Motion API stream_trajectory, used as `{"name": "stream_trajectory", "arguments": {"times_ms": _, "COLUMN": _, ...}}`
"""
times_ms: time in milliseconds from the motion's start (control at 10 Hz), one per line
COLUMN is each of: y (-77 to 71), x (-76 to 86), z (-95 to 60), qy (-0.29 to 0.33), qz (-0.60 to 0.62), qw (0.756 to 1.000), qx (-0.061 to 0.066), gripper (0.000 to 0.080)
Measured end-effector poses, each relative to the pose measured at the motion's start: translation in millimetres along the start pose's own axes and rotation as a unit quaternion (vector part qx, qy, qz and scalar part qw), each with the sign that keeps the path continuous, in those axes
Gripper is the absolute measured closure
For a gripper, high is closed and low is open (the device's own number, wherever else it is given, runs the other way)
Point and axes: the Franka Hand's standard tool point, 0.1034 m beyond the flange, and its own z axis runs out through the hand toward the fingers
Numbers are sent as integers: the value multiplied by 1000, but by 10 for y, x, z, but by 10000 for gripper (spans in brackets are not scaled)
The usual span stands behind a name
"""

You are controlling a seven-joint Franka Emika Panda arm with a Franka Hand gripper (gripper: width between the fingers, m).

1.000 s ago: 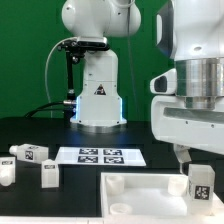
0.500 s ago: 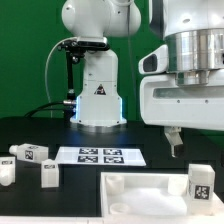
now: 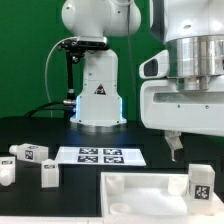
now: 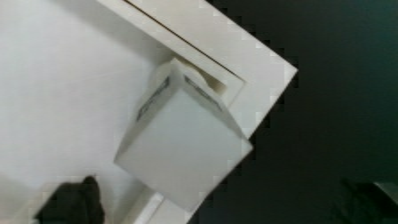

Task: Assemble square table

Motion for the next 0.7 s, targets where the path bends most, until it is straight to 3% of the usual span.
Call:
{"name": "stream_trajectory", "arguments": {"times_ms": 200, "y": 39, "x": 37, "z": -13, "qy": 0, "qz": -28, "qw": 1000, "qx": 0, "gripper": 151}}
{"name": "stream_trajectory", "arguments": {"times_ms": 500, "y": 490, "x": 523, "z": -230, "qy": 0, "qz": -123, "qw": 992, "qx": -8, "gripper": 151}}
{"name": "stream_trajectory", "arguments": {"times_ms": 700, "y": 479, "x": 559, "z": -266, "qy": 3, "qz": -166, "qw": 986, "qx": -5, "gripper": 151}}
